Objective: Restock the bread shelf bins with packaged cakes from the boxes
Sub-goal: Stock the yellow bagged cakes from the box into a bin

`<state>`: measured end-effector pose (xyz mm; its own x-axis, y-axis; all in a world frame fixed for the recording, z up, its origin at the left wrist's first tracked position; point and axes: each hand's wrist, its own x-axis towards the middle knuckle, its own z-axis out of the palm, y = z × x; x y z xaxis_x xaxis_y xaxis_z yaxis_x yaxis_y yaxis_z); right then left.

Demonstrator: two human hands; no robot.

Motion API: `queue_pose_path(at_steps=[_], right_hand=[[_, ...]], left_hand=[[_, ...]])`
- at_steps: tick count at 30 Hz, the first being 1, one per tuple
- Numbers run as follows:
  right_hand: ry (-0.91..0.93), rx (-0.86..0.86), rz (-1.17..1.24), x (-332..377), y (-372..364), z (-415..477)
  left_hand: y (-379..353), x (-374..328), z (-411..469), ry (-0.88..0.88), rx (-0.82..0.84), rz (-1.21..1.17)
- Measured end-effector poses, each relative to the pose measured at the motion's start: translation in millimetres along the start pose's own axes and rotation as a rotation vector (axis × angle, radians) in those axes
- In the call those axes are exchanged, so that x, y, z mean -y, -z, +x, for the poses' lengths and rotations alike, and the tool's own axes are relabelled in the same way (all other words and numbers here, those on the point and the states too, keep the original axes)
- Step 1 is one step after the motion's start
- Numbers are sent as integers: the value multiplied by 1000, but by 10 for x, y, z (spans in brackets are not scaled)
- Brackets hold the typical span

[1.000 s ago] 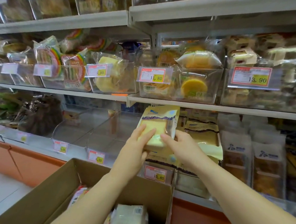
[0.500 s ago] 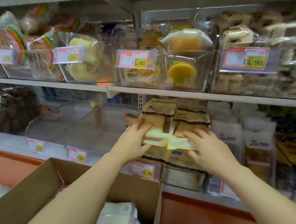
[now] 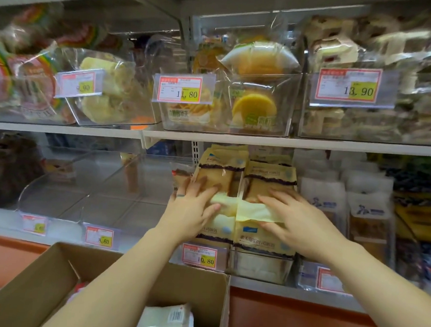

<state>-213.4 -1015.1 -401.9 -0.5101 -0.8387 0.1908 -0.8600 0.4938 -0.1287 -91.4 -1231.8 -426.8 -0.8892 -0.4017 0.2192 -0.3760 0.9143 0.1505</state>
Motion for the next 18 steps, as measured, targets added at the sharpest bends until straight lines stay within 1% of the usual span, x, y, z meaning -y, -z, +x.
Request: queue_pose_path(at_steps=[2,4,7,10,11,13,15,18], right_hand=[[7,0,-22,-4,23,-16],[27,-44,-61,22,44,-50],[89,-160,-53,150,65,-140],[210,-322,-42,321,10,-247],[241,-351,-27,395,-26,-286],[288,-342,14,579,-106,-358],[334,-289,36,777,-213,-417],[393,-140,52,1103,-370,-463]], left_hand=[[38,-18,-30,-9,-30,-5],[100,-50,-91,-26,-78,-30],[188,-82,-251,-49,-117,-72],[230,-84,-507,-66,-142,-113],[233,-67,-625,-73,-148,-112],[244,21,-891,-63,-116,-95],[264,174,-1194,-16,-71,-78],[307,445,-1674,94,-90,-79]])
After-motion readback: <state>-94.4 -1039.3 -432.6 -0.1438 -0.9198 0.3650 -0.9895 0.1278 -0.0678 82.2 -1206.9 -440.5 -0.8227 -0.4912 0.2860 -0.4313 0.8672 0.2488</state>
